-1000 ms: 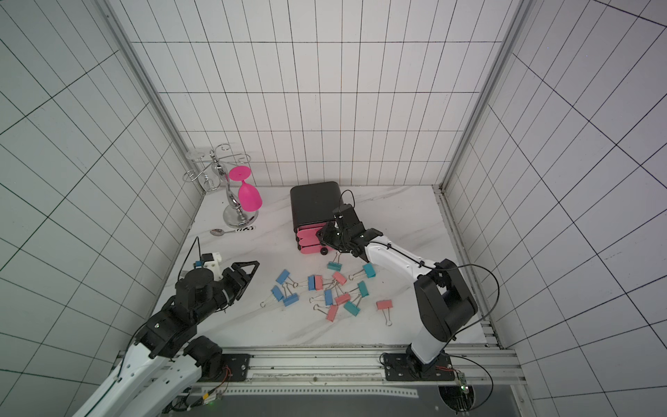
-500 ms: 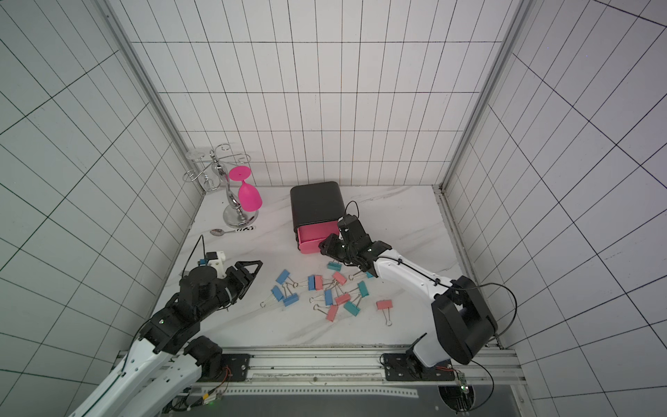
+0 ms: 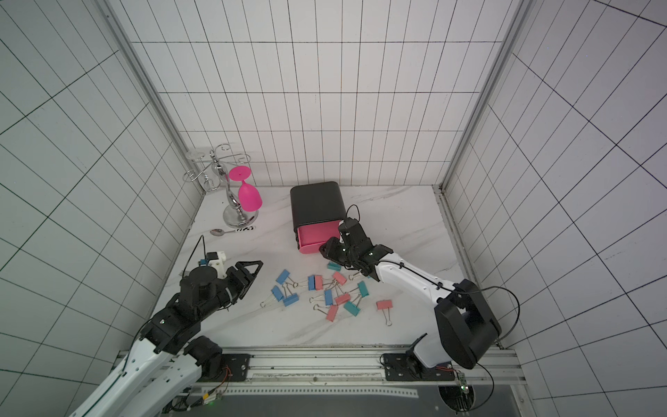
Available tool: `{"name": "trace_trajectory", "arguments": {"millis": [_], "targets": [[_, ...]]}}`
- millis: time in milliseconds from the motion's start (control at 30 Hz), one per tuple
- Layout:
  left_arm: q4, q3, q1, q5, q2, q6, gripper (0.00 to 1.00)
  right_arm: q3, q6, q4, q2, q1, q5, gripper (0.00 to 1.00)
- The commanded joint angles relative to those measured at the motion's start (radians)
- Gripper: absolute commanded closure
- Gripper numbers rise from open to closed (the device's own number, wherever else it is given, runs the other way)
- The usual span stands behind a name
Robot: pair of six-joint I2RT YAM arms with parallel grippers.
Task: Put the binder clips in the drawer according to color
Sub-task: Open the drawer in the storage box.
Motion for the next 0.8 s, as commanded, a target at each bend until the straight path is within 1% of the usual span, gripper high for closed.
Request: {"name": "trace_trajectory", "arguments": {"millis": [0, 233, 300, 467, 767], "targets": [[0.015, -0.012, 0.004, 0.002, -0.006, -0.001, 0.34, -0.024, 0.004, -0.023, -0.026, 0.007, 0.042, 0.56], [0.024, -0.015, 0.005, -0.001, 0.002, -0.005, 0.33, -0.049, -0.015, -0.038, -0.057, 0.007, 0.055, 0.4], [0.03, -0.017, 0.004, 0.0, 0.008, -0.005, 0.33, -0.049, -0.022, -0.045, -0.063, 0.007, 0.057, 0.38], [0.04, -0.016, 0.004, 0.005, 0.02, -0.007, 0.33, -0.054, -0.036, -0.055, -0.076, 0.007, 0.058, 0.35], [0.044, -0.019, 0.004, 0.004, 0.021, -0.01, 0.33, -0.058, -0.071, -0.091, -0.123, 0.007, 0.065, 0.33]]}}
